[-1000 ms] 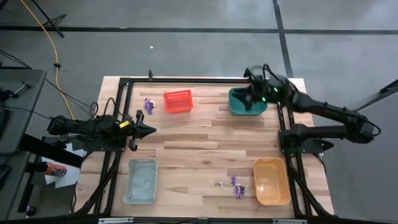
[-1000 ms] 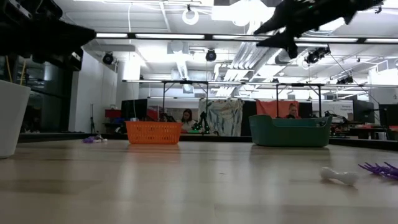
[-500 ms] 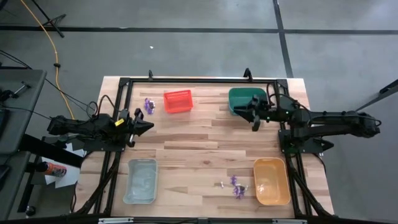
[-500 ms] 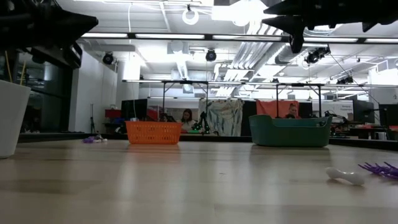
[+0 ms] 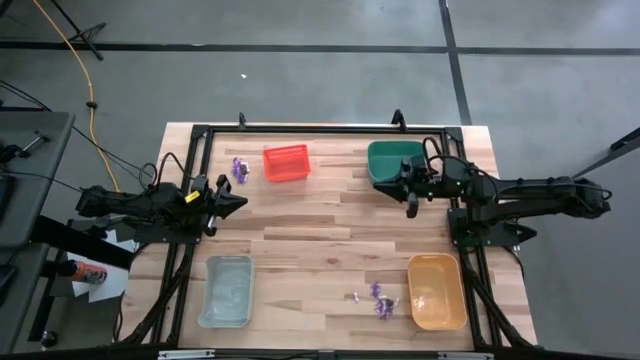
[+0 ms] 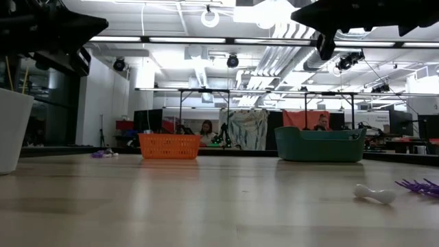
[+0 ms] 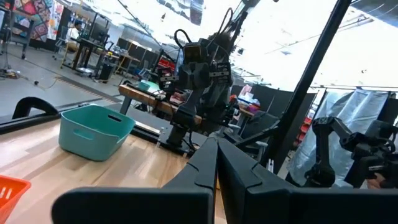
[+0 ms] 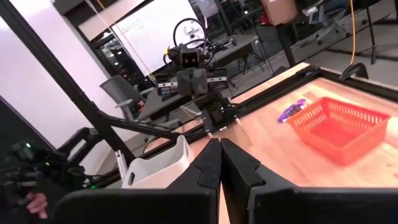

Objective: Sort Halloween decoration
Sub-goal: Put the black skull toy into the green bin

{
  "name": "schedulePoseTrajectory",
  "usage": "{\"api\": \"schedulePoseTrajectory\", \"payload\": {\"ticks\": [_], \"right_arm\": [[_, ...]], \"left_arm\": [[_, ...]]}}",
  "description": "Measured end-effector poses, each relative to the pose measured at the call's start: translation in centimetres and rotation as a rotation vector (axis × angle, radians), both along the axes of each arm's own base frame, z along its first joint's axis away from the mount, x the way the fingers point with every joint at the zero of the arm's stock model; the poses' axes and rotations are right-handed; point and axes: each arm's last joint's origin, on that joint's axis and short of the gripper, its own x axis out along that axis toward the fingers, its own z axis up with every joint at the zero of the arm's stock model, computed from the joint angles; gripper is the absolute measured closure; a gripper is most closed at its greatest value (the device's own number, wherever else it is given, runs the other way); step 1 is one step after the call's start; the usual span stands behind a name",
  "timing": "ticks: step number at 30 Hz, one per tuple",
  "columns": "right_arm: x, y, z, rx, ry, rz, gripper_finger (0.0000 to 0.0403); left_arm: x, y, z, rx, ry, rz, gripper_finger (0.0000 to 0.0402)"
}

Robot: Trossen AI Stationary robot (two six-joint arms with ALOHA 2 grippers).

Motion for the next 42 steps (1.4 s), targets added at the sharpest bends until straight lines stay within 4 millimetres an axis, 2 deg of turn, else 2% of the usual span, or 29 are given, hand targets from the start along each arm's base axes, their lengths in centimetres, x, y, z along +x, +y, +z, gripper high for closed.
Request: {"api": "schedulePoseTrajectory", "payload": {"ticks": [8, 11, 13, 15, 21, 26, 31, 35, 39, 42], "right_arm": [[0.0, 0.0, 0.0, 0.07, -0.004, -0.003, 0.0385], [0.0, 0.0, 0.0, 0.07, -0.005, -0.003, 0.0384], [0.0, 0.0, 0.0, 0.07, -0.005, -0.003, 0.0384], [0.0, 0.0, 0.0, 0.07, -0.005, -0.003, 0.0384], [0.0, -0.1, 0.1, 0.069, -0.016, -0.018, 0.0384], [0.0, -0.2, 0.8, 0.061, -0.085, -0.044, 0.0384], [-0.1, -0.1, 1.5, 0.053, -0.144, -0.033, 0.0384], [-0.1, -0.1, 1.6, 0.053, -0.149, -0.032, 0.0384], [-0.1, -0.2, 1.8, 0.067, -0.164, -0.053, 0.0383], [0.1, -0.3, 2.6, 0.092, -0.226, -0.088, 0.0369]], "left_arm": [[0.0, 0.0, 0.0, 0.0, 0.001, 0.002, 0.0401], [-0.1, 0.3, 0.3, -0.043, -0.034, 0.085, 0.0401], [-0.4, 0.6, 1.1, -0.141, -0.125, 0.166, 0.0401], [-0.5, 0.7, 1.7, -0.152, -0.164, 0.204, 0.0401], [0.5, 0.6, 4.8, -0.019, -0.003, 0.221, 0.0401], [2.3, 0.3, 8.5, 0.138, 0.124, 0.232, 0.0401], [3.2, 0.2, 11.4, 0.253, 0.127, 0.252, 0.0401], [3.1, 0.2, 11.9, 0.271, 0.113, 0.259, 0.0401], [2.9, 0.2, 12.0, 0.217, 0.097, 0.251, 0.0401], [3.0, 0.2, 11.9, 0.206, 0.108, 0.256, 0.0401]]}}
